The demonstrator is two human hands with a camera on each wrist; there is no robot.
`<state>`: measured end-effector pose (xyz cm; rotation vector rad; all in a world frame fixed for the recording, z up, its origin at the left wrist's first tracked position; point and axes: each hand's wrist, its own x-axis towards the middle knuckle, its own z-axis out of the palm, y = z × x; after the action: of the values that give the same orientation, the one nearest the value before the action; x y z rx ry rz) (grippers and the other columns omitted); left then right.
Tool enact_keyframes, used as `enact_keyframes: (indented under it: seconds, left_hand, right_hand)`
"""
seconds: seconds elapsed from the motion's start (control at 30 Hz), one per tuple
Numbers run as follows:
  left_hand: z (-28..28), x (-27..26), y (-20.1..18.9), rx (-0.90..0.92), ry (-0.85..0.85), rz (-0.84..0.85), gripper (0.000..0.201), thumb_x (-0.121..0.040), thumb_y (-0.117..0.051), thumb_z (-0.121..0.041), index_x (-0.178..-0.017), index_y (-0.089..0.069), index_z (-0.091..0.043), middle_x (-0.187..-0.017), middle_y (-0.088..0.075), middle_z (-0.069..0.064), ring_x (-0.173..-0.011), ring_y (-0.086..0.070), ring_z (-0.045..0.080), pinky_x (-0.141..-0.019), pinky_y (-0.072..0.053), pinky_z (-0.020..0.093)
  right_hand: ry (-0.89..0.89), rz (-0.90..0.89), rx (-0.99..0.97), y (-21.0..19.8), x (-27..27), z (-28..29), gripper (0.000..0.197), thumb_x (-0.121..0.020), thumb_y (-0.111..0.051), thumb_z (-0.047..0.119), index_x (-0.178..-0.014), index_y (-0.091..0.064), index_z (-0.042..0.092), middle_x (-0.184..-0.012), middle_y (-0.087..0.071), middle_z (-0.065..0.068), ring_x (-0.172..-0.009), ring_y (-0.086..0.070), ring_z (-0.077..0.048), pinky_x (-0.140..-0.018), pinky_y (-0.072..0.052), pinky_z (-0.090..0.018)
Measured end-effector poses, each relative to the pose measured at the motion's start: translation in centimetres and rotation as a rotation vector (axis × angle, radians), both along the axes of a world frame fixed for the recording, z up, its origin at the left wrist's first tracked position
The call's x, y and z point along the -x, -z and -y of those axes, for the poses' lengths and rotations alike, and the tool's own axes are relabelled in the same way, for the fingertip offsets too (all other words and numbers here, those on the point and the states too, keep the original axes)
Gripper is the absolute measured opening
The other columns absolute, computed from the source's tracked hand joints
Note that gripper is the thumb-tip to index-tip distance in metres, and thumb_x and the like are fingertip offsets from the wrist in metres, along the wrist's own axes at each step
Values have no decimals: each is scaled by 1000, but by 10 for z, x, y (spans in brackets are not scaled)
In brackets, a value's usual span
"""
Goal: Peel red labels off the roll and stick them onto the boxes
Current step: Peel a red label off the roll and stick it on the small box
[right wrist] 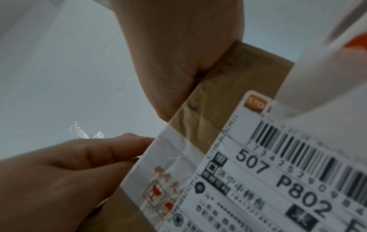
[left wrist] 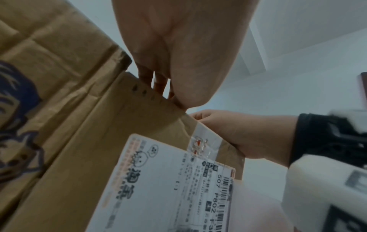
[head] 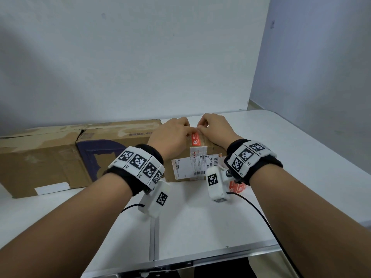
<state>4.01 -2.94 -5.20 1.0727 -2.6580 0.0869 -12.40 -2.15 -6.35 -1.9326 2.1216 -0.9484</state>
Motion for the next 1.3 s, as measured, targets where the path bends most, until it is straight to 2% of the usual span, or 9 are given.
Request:
enact_keyframes:
  seconds: [0.23, 0.47, 0.63, 0.73, 0.8, 0.9, 0.97, 1.13, 1.3]
  left_hand:
    - [6, 6, 1, -8, -41, 51, 38, -97, -39, -21, -130, -58, -20, -116, -53, 5, -109, -47, 24, -91, -45, 43]
    - [2, 4, -2, -9, -34, 94, 39, -99, -36, -25, -130, -58, -18, -118, -50, 7, -109, -45, 25, -92, -43, 42]
    - [1, -8, -12, -73, -14, 121, 38, -99, -36, -27, -121, -65, -15, -125, -54, 3, -114, -49, 21, -91, -41, 31]
    - [0, -20, -18, -109, 27, 155, 42, -96, -41, -39, -111, -68, -10, -129, -59, 1, -111, -57, 21, -96, -46, 39]
    - [-3, -25, -18, -131, 48, 191, 51, -93, -46, -49, -120, -63, -8, -136, -55, 1, -117, -55, 21, -99, -44, 41]
    - [-5, -27, -13, -106, 57, 211, 63, -90, -52, -50, -140, -46, -12, -151, -41, 2, -134, -42, 20, -110, -34, 35]
    - [-3, -27, -9, -75, 66, 196, 64, -92, -51, -49, -144, -41, -13, -154, -37, 2, -137, -38, 20, -112, -32, 34]
    - [-3, -27, -3, -49, 61, 191, 62, -92, -50, -49, -141, -45, -13, -152, -41, 2, -135, -42, 22, -110, -35, 38]
    - [-5, -27, 0, -19, 46, 197, 55, -91, -50, -48, -129, -56, -8, -140, -53, 6, -124, -51, 26, -102, -41, 42]
  right_hand:
    - [-3, -6, -11, -2, -1, -1, 19, -92, -52, 16, -101, -66, 8, -108, -66, -6, -102, -59, -21, -79, -44, -28]
    - [3, 25, -10, -3, -3, -4, 18, -91, -52, 15, -100, -67, 8, -107, -66, -6, -102, -59, -21, -84, -47, -31]
    - [9, 10, -9, -3, -1, -4, 18, -91, -52, 14, -99, -67, 8, -107, -66, -6, -102, -60, -22, -85, -48, -32]
    - [-6, -28, -34, -7, -2, -4, 18, -93, -52, 16, -102, -66, 9, -110, -65, -7, -104, -59, -22, -84, -46, -29]
    - [-29, -60, -83, -11, -3, -5, 21, -95, -53, 22, -106, -64, 9, -114, -64, -8, -107, -59, -23, -82, -42, -27]
    - [-55, -111, -175, -18, -3, -7, 31, -94, -54, 32, -114, -62, 9, -120, -63, -9, -112, -57, -24, -88, -43, -30]
    - [-49, -123, -207, -20, -4, -9, 36, -94, -55, 36, -117, -61, 9, -124, -62, -9, -115, -57, -25, -94, -45, -34]
    - [4, -112, -219, -17, -11, -15, 42, -91, -54, 37, -127, -56, 15, -132, -56, -10, -123, -51, -29, -103, -43, -43]
    - [33, -119, -197, -12, -17, -28, 40, -93, -51, 33, -131, -54, 18, -137, -49, -8, -129, -45, -28, -107, -38, -45]
